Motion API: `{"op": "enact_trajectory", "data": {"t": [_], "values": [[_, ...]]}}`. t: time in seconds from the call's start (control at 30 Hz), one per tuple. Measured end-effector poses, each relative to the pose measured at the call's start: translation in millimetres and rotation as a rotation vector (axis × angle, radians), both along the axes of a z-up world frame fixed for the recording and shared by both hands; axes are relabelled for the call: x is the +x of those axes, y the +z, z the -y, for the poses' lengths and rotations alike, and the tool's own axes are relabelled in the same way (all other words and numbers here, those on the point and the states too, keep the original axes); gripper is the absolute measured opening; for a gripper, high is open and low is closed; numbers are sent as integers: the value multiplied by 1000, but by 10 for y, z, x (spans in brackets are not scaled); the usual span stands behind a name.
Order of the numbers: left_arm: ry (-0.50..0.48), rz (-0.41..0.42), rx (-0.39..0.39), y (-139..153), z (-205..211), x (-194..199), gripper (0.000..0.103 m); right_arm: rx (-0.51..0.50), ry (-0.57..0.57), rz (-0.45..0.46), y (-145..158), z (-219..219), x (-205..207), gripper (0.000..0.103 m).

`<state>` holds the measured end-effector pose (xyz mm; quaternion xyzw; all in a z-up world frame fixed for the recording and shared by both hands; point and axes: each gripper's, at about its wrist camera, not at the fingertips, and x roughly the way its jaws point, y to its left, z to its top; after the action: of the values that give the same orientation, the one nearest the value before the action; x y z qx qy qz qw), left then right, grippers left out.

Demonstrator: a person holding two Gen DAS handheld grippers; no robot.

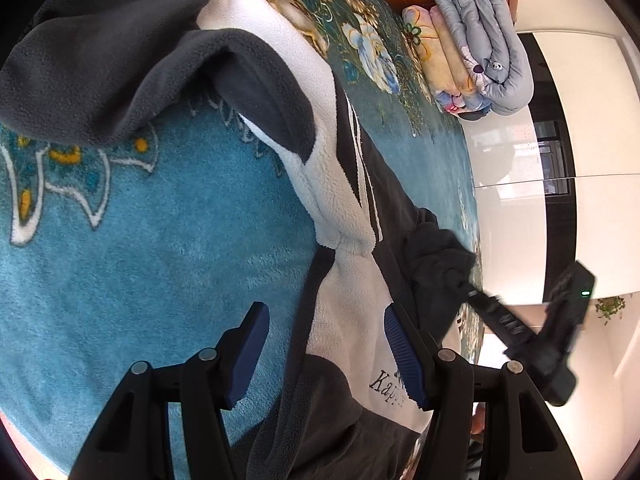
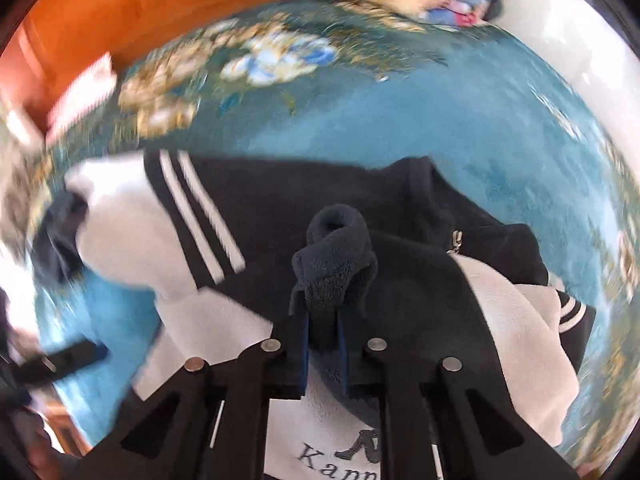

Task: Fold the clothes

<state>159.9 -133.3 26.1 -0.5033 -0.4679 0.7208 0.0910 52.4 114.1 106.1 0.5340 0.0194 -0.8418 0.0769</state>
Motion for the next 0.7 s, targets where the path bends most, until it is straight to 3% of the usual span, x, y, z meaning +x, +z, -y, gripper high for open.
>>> {"op": "enact_trajectory", "data": {"t": [0.03, 0.13, 0.2, 0.27, 0.33, 0.4, 0.47, 0.53, 0.63, 0.7], "values": [[3, -2, 2, 4, 11, 2, 64, -41, -26, -13, 77, -42, -20, 10], [19, -9, 6, 8, 49, 14, 64, -115, -39, -163, 482, 47, 98, 11], [19, -4, 9, -7, 53, 10, 64, -79, -32, -231, 551, 202, 173, 11], [17, 1, 7, -16, 55, 11, 64, -15, 13, -174, 330, 382, 155, 12], [17, 3, -1, -16, 67, 19, 64, -5, 40, -31, -64, 481, 125, 12], [20, 4, -11, -13, 90, 32, 64, -42, 53, 78, -356, 514, 146, 12], [31, 0, -6, -15, 123, 51, 64, -69, 63, 127, -480, 516, 181, 16], [36, 2, -11, -24, 139, 58, 64, -81, 77, 145, -496, 501, 201, 19], [63, 13, -40, -27, 189, 80, 64, -167, 85, 141, -349, 409, 252, 34], [126, 10, -81, 23, 289, 135, 64, -201, 73, 100, -189, 292, 342, 40]]}}
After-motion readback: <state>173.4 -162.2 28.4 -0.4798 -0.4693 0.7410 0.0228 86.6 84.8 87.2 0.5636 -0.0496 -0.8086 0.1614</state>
